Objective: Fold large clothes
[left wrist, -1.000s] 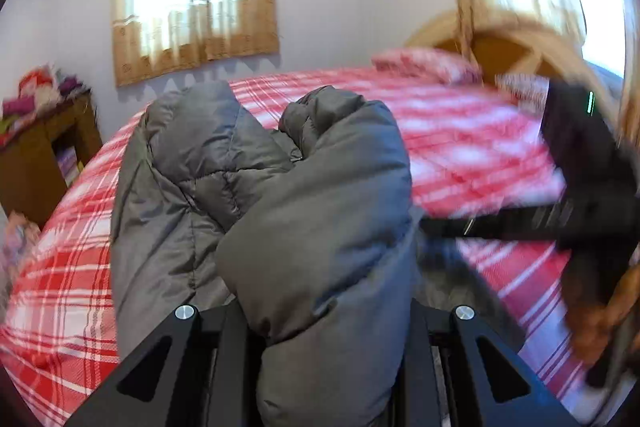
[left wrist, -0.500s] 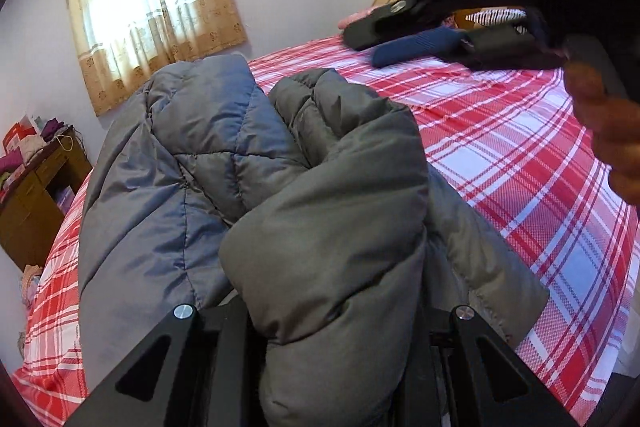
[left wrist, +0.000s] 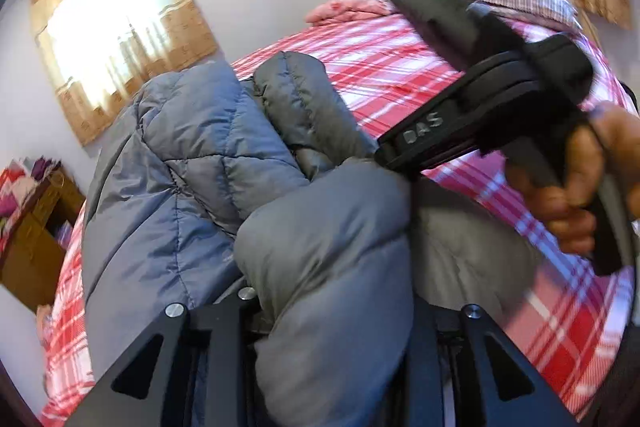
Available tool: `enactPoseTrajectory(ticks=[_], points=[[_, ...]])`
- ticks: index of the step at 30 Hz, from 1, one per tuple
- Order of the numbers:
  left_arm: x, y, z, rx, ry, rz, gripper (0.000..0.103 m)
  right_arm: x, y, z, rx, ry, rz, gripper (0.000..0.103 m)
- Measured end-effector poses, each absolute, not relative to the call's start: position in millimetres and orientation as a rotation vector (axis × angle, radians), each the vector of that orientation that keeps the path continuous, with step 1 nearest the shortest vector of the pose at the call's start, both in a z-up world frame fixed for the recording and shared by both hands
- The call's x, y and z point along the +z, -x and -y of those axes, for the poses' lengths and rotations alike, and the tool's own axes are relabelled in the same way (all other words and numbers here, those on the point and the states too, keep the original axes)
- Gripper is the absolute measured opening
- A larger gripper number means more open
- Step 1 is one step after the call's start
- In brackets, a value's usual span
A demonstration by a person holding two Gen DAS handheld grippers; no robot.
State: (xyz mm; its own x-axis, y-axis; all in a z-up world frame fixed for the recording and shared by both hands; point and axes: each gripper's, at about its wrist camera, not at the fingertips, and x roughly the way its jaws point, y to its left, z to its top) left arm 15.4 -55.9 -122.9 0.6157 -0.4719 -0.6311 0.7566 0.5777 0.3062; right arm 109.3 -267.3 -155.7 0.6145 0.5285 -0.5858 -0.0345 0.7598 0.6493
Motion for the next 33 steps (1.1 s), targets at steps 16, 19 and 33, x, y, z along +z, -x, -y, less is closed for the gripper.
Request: enactPoseTrajectory(ticks=[16,19,33], points=[[-74.3,42.8,-42.6,-0.969,-0.508,-0.57,0.042,-167.3,-117.4,270.6,0.352,-0.638,-0.862,0.0],[-58.1,27.9,-91.5,-0.992,-0.279,-0.632,0.042,-166.8,-116.1,271.7,0.346,-0.611,-0.851,0.0],[-89.2,-160.2,-100.5,-0.52,0.332,-0.771,0.052,-138.1,-97.1,262.2,0.308,-0.547,-0.789,0.01]])
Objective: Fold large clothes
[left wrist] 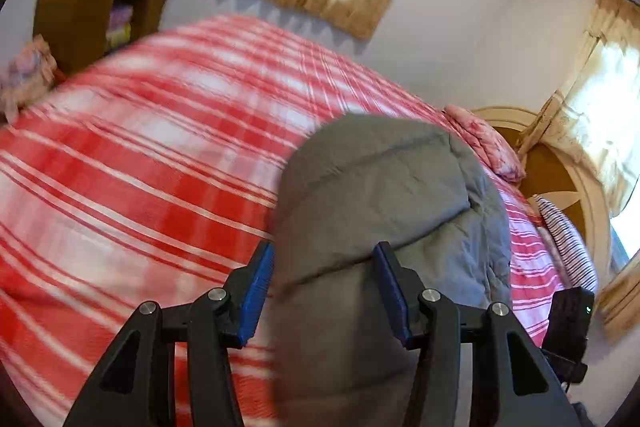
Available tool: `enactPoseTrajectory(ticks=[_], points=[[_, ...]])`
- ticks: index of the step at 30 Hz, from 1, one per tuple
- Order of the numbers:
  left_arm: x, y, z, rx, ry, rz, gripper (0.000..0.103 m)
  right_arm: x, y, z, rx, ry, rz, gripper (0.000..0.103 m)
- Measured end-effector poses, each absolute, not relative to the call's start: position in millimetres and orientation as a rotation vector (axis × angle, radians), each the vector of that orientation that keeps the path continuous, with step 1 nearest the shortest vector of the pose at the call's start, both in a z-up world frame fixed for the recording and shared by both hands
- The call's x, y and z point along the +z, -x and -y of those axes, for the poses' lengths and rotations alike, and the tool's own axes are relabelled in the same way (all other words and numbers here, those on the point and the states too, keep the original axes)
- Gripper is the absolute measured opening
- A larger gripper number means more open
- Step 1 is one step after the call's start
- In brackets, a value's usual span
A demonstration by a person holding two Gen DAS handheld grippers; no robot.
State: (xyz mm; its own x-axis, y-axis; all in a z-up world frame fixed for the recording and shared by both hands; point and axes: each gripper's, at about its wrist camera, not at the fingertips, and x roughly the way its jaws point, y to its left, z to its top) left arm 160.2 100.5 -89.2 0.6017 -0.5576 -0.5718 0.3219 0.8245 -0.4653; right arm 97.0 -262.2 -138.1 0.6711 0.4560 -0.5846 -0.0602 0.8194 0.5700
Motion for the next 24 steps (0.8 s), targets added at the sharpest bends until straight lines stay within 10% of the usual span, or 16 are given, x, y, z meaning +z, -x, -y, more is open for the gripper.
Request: enactPoseTrajectory(ticks=[2,6,10,12,14,24], points=[[-90.1,-155.3,-88.3,-0.526,0.297,-0.761,0.052,-126.5,-93.2,264.3,0.321,-0.546,-0.758,0.018],[-87.8,-148.5,-77.7,-0.544,0.257,-0.736,0.052,-93.0,-92.4,267.3,0.377,-0.558,-0.636,0.066],[-89.2,-155.3,-82.7,-0.542,0.278,-0.732,0.052,-89.5,-124.5,246.6,0.433,-0.552,-0.686,0.069],[-91.1,-157.1,-82.8,-0.536,0.288,-0.73,0.052,-97.0,-140.7,232.4,0.452,-0.533,-0.735,0.057],[-90.9,-155.7,-82.4,-0.519,0.277,-0.721,0.052,-97.2,-148.2,221.7,0.518,-0.523,-0.75,0.012],[-62.7,-136.0,-68.4,-0.514,0.261,-0.62,0.052,-61.5,-85.8,228.7,0.507,-0.456,-0.467,0.009]])
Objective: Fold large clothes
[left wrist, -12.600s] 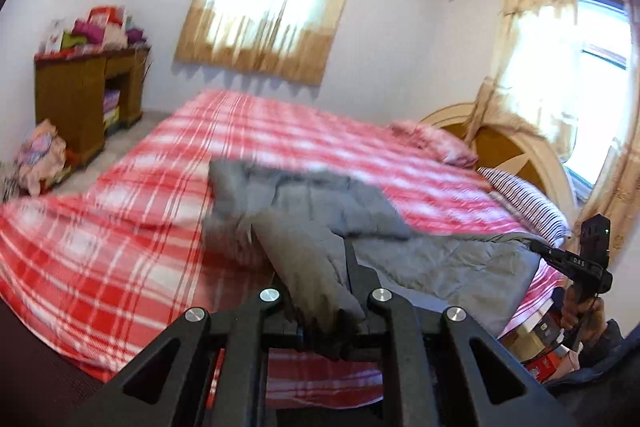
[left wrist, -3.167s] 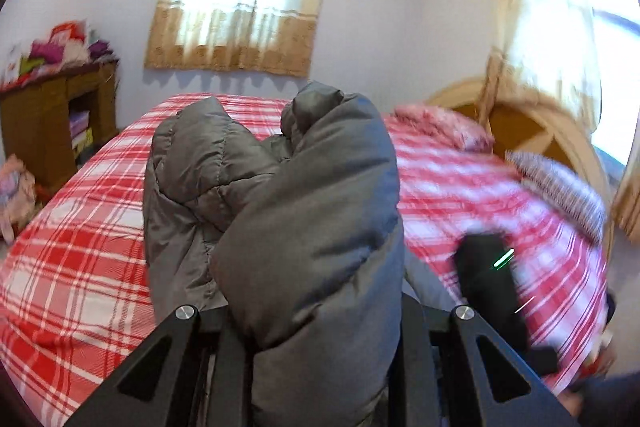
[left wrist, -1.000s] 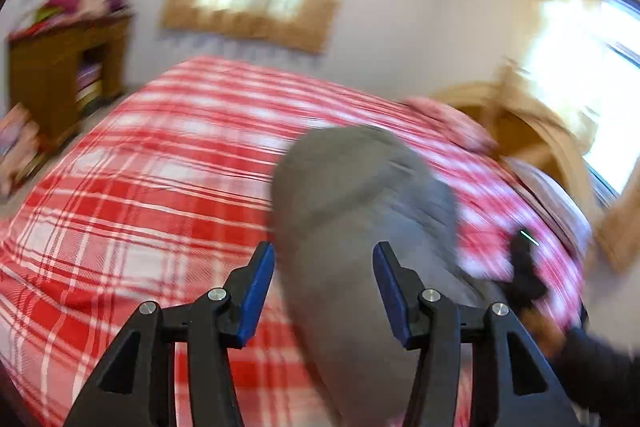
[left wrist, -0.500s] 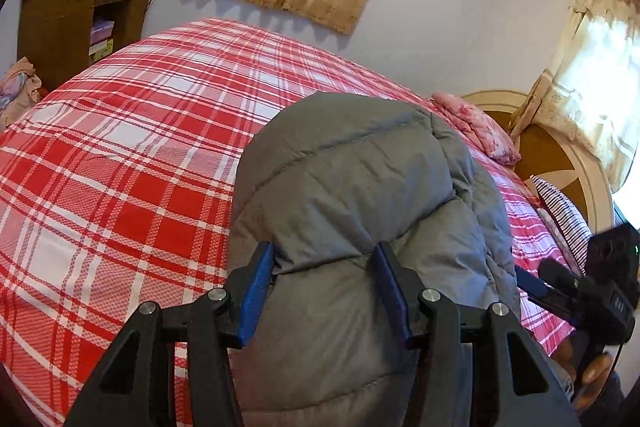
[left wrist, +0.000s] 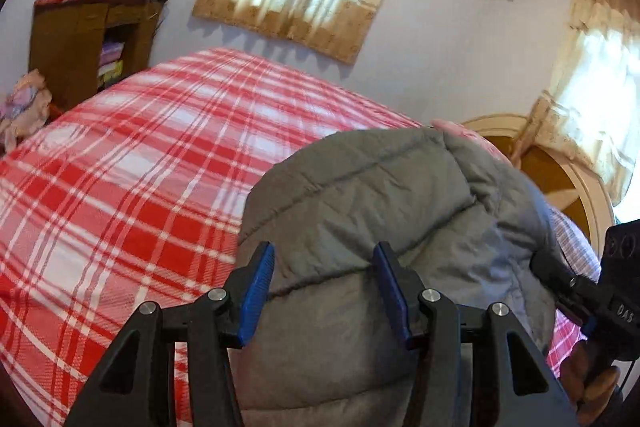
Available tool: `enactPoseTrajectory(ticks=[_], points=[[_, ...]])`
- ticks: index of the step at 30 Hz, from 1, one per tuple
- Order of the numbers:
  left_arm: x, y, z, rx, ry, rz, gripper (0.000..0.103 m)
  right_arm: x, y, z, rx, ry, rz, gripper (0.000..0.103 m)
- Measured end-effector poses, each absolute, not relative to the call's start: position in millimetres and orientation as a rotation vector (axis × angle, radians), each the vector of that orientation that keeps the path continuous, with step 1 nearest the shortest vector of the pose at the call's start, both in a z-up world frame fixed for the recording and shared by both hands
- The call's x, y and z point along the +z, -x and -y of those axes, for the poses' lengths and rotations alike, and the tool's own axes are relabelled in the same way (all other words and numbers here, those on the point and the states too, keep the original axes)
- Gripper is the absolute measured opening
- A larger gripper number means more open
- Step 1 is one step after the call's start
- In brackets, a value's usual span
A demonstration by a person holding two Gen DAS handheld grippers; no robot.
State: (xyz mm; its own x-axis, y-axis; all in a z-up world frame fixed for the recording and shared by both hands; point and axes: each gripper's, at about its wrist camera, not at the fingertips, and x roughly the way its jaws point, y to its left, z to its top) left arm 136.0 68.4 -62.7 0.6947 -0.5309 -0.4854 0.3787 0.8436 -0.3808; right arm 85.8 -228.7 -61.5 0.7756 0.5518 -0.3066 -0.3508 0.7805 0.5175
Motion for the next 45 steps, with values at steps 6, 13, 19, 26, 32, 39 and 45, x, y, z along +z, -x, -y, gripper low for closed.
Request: enactPoseTrajectory(ticks=[6,13,19,26,32,39,45], points=[[-62.5,-121.8,-3.3,-0.548,0.03,-0.618,0.052,-104.5,-74.5,268.1,0.376,-0.591,-0.5,0.009],[-92.5,-119.6,36.7,-0.519,-0.092,-0.641,0.053,-131.6,-73.7,277.3,0.255,-0.662,-0.631,0.013],[-94.8,-117.9,18.7,-0.55,-0.019,-0.619,0.052,-86.2,-45.9,304.1,0.106,-0.619,-0.49,0.091],[-93.2,-112.6,21.6,-0.554,-0.002,-0.591,0.052,-97.9,-108.9,297.6,0.144,-0.631,-0.686,0.085],[-91.4,-113.3,1.1,-0.52,0.044,-0.556,0.053,-109.7,-150.8,245.5,0.528,-0.787,-0.707,0.018],[-90.2,-119.7,4.7,-0.547,0.063,-0.546,0.052,-186.4,-173.0,266.2,0.71,-1.24,-0.65,0.005],[-105.5,-128.6,49.7,-0.658,0.036,-0.605,0.052,-193.3,-154.0,292.4,0.594,-1.15,-0.68,0.003]])
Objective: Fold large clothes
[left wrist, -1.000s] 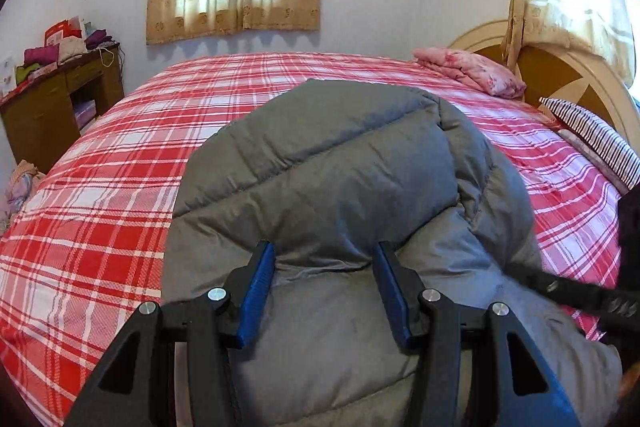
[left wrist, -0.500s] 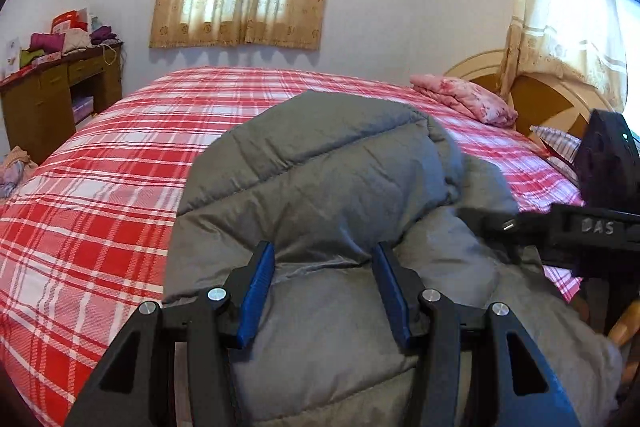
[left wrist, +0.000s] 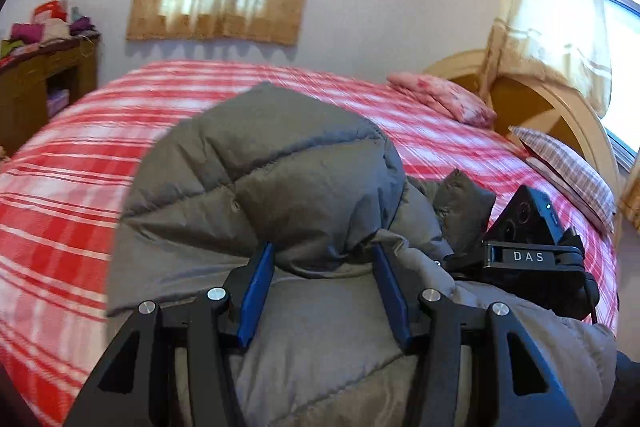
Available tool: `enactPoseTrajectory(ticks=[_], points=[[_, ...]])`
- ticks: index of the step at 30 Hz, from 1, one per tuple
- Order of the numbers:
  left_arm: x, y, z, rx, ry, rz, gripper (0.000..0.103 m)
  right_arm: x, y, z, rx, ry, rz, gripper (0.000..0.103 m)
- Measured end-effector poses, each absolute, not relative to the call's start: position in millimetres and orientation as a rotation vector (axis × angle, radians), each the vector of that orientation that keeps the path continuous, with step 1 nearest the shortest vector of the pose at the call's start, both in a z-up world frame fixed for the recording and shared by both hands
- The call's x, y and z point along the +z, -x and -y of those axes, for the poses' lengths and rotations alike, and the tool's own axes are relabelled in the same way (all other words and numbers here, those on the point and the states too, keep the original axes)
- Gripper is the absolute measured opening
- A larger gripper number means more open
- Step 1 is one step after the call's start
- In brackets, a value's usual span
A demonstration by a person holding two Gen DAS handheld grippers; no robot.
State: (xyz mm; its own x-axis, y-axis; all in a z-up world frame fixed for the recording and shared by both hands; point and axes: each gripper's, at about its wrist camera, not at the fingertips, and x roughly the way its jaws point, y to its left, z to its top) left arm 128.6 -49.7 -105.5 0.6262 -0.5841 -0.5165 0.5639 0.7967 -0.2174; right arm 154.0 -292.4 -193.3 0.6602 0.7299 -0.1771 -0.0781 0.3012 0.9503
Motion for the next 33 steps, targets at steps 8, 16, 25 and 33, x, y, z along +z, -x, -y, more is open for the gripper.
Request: enactPoseTrajectory(ticks=[8,16,25,33], points=[[-127.4,-131.4,69.8,-0.635,-0.026,-0.634,0.053,-170.7,-152.3,286.8,0.453,-0.941,-0.78,0.005],[-127.4,-126.7,73.8,-0.615,-0.07,-0.623,0.053,-67.0,-96.2,274.0,0.195,-0.45,-0.723,0.032],[-126.9,-123.7,67.3,-0.623,-0.058,-0.598,0.053,-70.1,-92.1,311.2,-0.076,-0.465,-0.793,0.037],[-127.1,-106.9,41.9,-0.656,0.037,-0.514,0.053,-104.2,-113.7,310.4,0.128,-0.668,-0.776,0.015]])
